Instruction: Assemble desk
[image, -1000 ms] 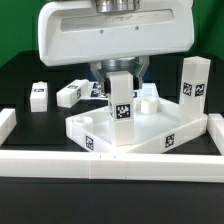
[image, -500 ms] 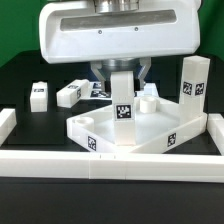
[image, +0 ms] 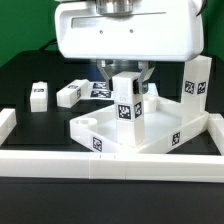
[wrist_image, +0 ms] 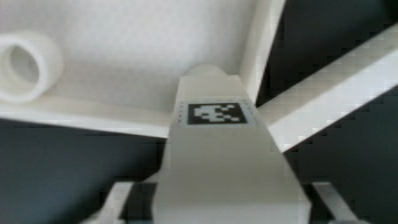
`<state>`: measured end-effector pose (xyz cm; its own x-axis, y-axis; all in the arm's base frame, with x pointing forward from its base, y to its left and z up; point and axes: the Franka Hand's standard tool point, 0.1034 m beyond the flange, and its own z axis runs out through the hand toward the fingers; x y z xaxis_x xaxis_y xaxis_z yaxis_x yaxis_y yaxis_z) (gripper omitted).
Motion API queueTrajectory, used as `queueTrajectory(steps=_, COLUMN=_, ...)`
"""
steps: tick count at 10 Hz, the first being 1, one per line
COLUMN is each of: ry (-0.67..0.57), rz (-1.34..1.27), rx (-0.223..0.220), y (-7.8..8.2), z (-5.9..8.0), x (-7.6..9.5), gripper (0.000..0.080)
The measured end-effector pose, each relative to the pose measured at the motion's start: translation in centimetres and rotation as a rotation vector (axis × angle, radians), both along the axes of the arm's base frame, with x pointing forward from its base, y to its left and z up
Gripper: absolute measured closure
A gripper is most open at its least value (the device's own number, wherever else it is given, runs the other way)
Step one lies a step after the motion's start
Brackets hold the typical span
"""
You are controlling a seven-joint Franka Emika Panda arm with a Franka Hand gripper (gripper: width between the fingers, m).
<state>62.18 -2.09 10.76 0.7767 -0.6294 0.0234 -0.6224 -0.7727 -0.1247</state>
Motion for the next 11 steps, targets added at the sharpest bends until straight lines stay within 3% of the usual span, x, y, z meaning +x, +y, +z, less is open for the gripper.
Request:
queueTrajectory(steps=3, ry=0.028, rz=-0.325, rx=0.035, y=1.4, z=0.0, x=0.1, gripper=0.0509)
queueTrajectory(steps=7, ry=0.035, rz=-0.4, rx=0.046, y=1.7, z=0.0, x=0.1, gripper=0.0509)
queueTrajectory(steps=8, ry=0.032, rz=-0.366, rx=0.042, y=1.7, z=0.0, x=0.1, gripper=0.0331)
queueTrajectory(steps=9, ry=0.029, rz=-0.337, rx=0.04, y=1.7, z=0.0, x=0.1, gripper=0.0214)
queueTrajectory(steps=10, ry=0.024, rz=-0.27, rx=0.032, y=1.8, z=0.0, x=0.1, gripper=0.0214)
queueTrajectory(steps=11, ry=0.016, rz=-0.154, rx=0.023, y=2.0, z=0.0, x=0.1, gripper=0.0163)
